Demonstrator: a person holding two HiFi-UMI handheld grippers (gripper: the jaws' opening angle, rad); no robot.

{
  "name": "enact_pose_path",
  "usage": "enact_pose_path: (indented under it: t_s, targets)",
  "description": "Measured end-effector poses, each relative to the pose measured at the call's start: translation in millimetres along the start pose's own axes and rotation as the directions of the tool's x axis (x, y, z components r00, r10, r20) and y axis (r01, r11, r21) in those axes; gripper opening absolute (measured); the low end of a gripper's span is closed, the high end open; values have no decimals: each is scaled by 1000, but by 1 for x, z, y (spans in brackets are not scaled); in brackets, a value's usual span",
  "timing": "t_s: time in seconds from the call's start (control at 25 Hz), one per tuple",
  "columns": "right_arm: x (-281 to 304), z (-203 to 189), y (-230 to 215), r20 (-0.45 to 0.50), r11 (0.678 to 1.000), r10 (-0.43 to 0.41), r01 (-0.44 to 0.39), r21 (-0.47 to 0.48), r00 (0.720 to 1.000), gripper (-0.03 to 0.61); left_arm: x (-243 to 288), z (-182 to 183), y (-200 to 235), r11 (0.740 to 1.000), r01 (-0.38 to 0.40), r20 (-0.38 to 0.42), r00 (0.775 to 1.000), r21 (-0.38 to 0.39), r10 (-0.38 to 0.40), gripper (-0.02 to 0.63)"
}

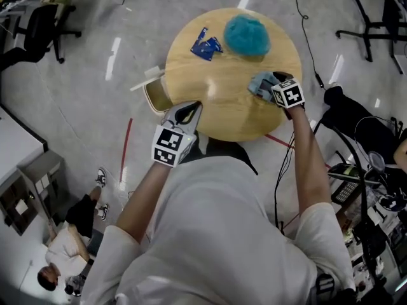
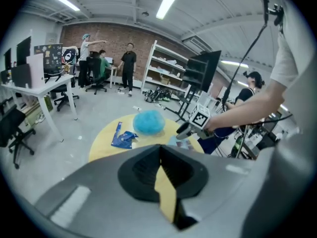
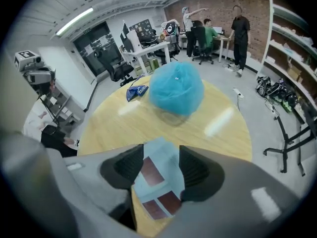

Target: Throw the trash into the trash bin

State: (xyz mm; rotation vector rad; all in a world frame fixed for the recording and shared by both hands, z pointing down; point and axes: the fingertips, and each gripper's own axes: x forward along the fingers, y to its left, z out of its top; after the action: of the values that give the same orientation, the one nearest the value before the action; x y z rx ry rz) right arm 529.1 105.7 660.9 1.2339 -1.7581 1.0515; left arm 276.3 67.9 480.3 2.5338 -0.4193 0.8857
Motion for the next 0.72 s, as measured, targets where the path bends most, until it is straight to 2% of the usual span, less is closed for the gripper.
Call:
enact_pose_path:
  t_s: [0.28, 0.48, 0.56, 0.64, 0.72]
  targets:
    - [18, -9, -2, -82, 998, 47, -51, -46, 996, 267, -1, -9, 6, 999, -37, -18, 999, -28, 37, 3]
    - [29, -21, -2, -144, 995, 40, -52, -80, 989, 277, -7, -19, 9, 997, -50, -23, 999, -55, 49, 3]
    - [30, -21, -5, -144, 995, 8, -22, -95, 990, 218, -8, -23, 11, 997, -56, -31, 998, -60, 54, 3]
    - [29, -23, -10, -140, 995, -36, 22, -101, 989, 113, -7, -25, 13, 996, -64, -29, 998, -65, 62, 4]
    - [29, -27, -11, -140, 995, -51, 38, -94, 989, 61, -7, -27, 14, 995, -68, -27, 997, -70, 67, 3]
